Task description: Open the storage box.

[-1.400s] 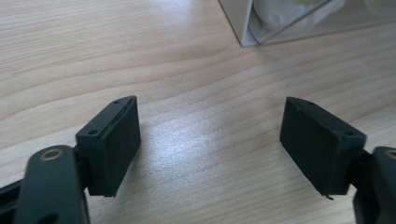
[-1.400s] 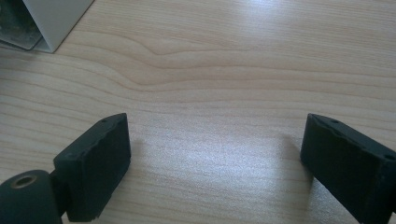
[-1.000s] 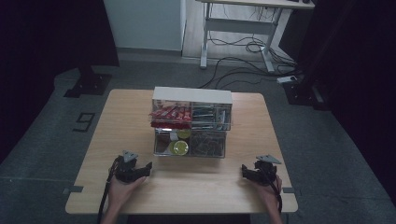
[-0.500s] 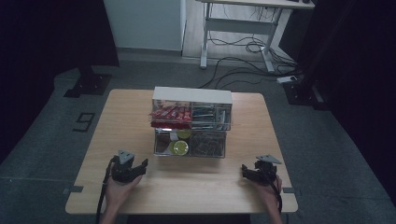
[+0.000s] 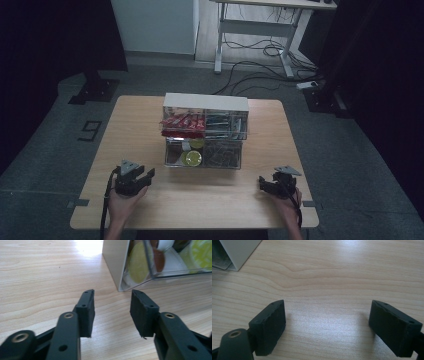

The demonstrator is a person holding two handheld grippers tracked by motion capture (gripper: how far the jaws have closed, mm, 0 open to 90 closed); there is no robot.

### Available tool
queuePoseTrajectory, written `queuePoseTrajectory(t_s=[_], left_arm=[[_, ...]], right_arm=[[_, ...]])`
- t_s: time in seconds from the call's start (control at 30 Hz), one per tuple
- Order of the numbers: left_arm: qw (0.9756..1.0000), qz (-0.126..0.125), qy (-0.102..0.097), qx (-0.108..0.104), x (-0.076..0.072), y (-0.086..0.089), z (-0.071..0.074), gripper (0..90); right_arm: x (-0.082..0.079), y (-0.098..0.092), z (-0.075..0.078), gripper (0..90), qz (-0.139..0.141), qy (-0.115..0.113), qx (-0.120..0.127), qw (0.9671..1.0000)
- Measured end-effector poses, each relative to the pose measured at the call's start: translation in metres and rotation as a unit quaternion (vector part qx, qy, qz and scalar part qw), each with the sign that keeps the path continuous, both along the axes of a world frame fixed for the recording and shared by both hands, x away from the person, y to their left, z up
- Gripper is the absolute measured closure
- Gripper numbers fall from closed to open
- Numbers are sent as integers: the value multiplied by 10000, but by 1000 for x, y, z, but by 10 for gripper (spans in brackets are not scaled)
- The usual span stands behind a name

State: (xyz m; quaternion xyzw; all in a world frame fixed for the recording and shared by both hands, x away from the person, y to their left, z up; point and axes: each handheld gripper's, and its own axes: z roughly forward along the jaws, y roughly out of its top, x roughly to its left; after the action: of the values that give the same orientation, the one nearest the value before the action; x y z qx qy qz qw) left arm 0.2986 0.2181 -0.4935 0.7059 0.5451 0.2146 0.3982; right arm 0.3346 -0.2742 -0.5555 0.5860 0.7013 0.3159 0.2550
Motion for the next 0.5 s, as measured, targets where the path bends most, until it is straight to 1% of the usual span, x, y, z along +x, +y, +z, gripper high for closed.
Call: queuePoseTrajectory(t_s=[0.13,0.2,0.23,0.3,0.33,0.37,0.5], left_arm=[[10000,-17,-74,-7,-3,0,5,615],[9999,-28,-156,-15,-6,0,8,627],[9997,-19,-226,-46,-8,0,11,657],[9997,-18,-251,-68,-9,0,13,674],[9995,-29,-290,-87,-10,1,14,701],[9993,-47,-368,-96,-12,1,17,715],[9990,-63,-429,-147,-15,1,21,786]], right_arm=[[0,0,0,141,0,0,0,10000],[0,0,0,141,0,0,0,10000],[0,0,0,141,0,0,0,10000],[0,0,0,140,1,0,1,10000],[0,0,0,141,0,0,1,10000],[0,0,0,141,0,1,2,10000],[0,0,0,141,0,0,1,10000]])
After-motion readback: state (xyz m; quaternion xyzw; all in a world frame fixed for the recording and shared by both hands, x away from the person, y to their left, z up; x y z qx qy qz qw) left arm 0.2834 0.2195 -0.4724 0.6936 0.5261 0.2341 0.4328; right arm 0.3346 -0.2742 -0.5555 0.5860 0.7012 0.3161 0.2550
